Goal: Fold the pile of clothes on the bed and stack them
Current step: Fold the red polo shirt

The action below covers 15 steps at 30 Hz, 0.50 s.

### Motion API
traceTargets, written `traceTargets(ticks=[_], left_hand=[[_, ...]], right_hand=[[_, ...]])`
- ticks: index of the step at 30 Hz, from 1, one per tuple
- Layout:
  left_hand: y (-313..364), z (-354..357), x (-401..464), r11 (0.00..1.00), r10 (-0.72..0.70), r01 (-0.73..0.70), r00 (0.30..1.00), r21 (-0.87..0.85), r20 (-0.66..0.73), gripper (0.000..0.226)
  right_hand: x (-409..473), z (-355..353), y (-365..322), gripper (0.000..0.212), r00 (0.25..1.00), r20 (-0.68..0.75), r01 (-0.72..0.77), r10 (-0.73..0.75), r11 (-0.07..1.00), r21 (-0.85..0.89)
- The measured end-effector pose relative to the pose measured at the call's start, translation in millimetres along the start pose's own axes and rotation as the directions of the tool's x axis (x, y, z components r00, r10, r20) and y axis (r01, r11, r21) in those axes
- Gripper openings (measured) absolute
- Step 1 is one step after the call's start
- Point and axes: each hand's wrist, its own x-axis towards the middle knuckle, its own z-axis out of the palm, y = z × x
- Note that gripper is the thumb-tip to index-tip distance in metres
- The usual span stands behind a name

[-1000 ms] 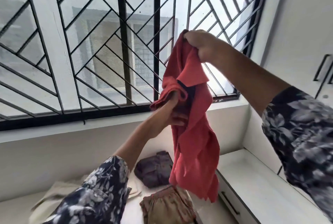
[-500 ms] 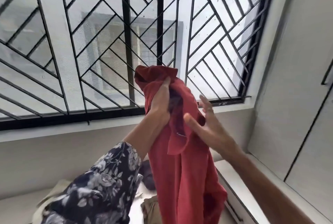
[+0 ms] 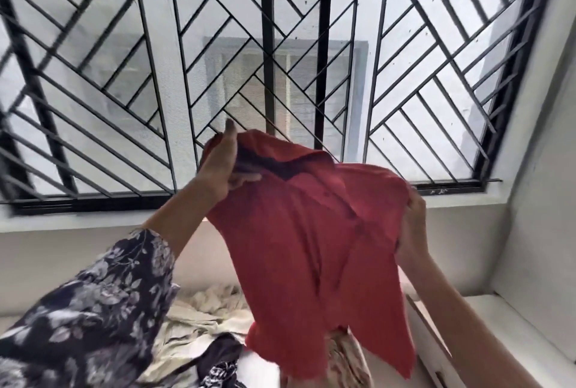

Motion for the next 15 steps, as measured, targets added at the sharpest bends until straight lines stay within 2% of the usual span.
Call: traceTargets(ticks=[2, 4, 8, 10, 12, 15], left_hand=[[-6.2, -23.5, 3.4, 0.994, 0.015, -0.009, 0.998, 0.110, -0.054, 0.052], [-16.4, -38.1, 3.5, 0.990, -0.012, 0.024, 0.996, 0.142, -0.084, 0.044], [-49.7, -58.9, -5.3, 0.991, -0.130, 0.128, 0.989, -0.032, -0.077, 0.027], [-77.1, -70.3, -13.4, 0.978, -0.177, 0.166, 0.981, -0.127, -0.080, 0.022], [-109.3, -78.0, -26.5, 0.974, -0.203, 0.191, 0.975, -0.126, -0.091, 0.023], [-156.5, -88.6, -59.3, 0.973, -0.226, 0.223, 0.973, -0.058, -0.040, 0.025]], right_hand=[[9.5, 2.1, -5.5, 0.020, 0.999, 0.044, 0.000, 0.003, 0.998, -0.055], [11.1, 7.1, -11.9, 0.019, 0.991, 0.133, 0.012, -0.003, 0.998, -0.069], [-4.0, 1.8, -7.1, 0.039, 0.957, 0.254, -0.141, 0.139, 0.990, -0.009], [-17.5, -9.4, 8.7, 0.036, 0.932, 0.280, -0.225, 0.232, 0.973, -0.057], [-35.9, -26.9, 31.1, 0.033, 0.892, 0.325, -0.290, 0.314, 0.949, -0.121], [-64.8, -59.4, 58.3, 0.046, 0.802, 0.435, -0.324, 0.409, 0.910, -0.258]])
